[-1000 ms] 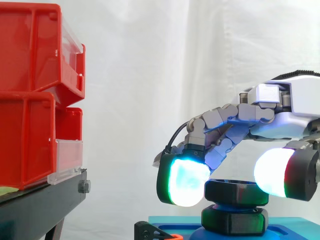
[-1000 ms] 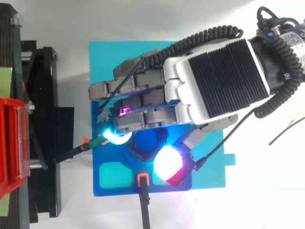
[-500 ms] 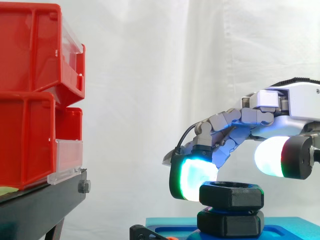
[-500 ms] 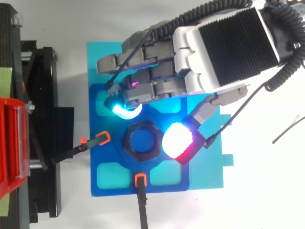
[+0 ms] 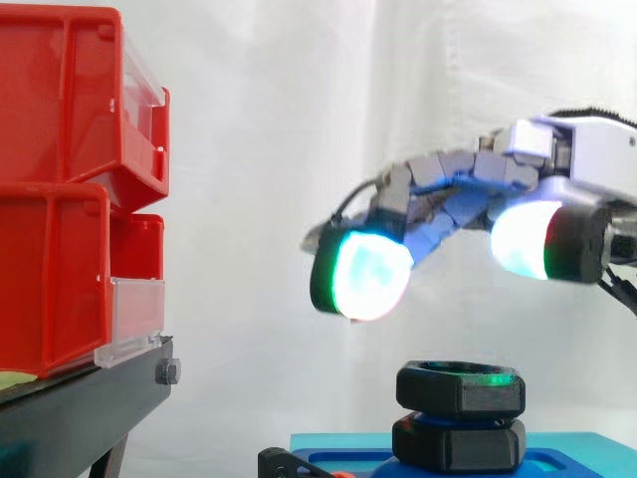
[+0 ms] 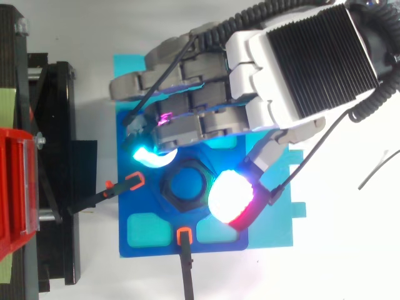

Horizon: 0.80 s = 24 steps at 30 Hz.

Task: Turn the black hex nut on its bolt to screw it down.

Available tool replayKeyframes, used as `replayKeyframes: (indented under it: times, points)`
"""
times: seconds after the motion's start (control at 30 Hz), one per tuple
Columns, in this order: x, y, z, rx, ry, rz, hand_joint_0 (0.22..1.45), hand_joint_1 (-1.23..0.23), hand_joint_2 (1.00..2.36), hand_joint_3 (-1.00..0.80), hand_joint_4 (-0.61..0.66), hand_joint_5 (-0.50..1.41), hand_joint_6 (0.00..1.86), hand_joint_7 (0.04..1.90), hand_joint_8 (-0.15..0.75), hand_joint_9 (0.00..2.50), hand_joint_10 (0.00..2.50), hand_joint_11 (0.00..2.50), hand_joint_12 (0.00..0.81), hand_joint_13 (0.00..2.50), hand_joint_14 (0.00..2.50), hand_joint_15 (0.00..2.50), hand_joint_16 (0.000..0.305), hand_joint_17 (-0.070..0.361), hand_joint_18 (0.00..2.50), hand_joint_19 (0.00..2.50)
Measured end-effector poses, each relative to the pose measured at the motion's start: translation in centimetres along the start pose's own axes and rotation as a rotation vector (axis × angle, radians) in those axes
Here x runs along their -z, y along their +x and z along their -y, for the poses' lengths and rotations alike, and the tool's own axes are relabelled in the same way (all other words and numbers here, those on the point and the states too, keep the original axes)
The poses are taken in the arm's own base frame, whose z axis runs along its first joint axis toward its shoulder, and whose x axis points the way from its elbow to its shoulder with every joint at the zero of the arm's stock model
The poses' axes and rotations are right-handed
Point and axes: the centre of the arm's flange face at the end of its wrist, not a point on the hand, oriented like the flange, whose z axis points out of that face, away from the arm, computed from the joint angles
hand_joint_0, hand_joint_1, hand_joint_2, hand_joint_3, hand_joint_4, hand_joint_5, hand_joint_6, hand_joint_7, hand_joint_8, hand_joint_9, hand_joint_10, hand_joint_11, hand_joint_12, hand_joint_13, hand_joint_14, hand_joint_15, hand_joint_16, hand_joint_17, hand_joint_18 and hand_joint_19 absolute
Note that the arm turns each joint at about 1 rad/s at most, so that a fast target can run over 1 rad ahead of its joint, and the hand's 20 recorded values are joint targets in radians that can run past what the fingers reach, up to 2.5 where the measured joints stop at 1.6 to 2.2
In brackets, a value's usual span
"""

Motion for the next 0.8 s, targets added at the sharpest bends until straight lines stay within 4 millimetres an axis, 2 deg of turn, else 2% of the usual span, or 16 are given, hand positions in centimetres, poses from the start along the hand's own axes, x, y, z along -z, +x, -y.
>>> replayKeyframes:
  times: [0.27,0.6,0.8]
  points:
    - [-1.7,1.3,-1.4,-0.034,-0.034,0.033,0.52,-0.26,1.0,-0.5,0.25,-0.06,0.53,1.17,0.295,0.76,0.01,0.31,0.27,0.4,0.0,0.07,0.044,0.099,0.48,0.51]
    - [-3.2,4.2,-3.6,-0.059,-0.067,0.015,0.53,-0.26,1.0,-0.5,0.25,-0.05,0.52,1.2,0.294,0.76,0.01,0.31,0.268,0.4,0.0,0.07,0.043,0.098,0.47,0.5]
    - [-4.1,4.7,-4.7,-0.069,-0.071,0.019,0.53,-0.26,1.0,-0.5,0.24,-0.05,0.55,1.17,0.295,0.76,0.01,0.31,0.267,0.41,0.0,0.07,0.043,0.097,0.48,0.5]
